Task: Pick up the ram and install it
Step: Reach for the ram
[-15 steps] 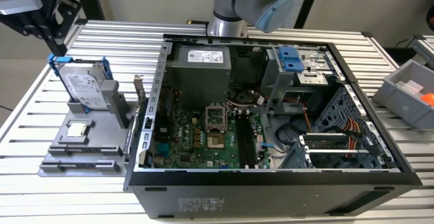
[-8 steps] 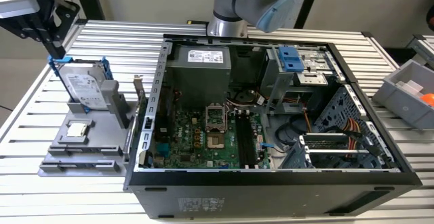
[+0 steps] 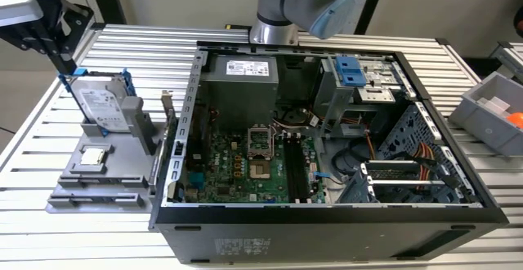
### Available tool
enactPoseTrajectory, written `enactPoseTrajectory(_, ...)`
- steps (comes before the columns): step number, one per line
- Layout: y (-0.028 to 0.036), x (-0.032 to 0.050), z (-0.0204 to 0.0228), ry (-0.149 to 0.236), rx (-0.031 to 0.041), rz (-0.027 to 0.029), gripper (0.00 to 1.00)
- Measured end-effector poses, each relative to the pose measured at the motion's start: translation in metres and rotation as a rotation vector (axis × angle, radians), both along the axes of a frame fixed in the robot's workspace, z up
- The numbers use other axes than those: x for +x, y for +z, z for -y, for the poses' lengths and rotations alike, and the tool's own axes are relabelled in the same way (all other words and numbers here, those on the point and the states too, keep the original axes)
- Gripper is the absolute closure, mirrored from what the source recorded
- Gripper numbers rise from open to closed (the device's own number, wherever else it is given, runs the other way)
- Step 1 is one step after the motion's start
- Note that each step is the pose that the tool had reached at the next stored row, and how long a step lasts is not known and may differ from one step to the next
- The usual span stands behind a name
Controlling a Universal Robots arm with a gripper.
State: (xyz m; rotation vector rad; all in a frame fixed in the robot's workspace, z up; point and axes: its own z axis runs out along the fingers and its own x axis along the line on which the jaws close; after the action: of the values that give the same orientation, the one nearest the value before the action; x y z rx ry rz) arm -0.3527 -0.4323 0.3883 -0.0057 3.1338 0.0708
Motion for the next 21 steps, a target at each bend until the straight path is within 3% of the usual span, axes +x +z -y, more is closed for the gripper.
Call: enactPoseTrajectory(21,0.0000,-0.0016,0.0212,0.000,0.0000,-0.0001,1.00)
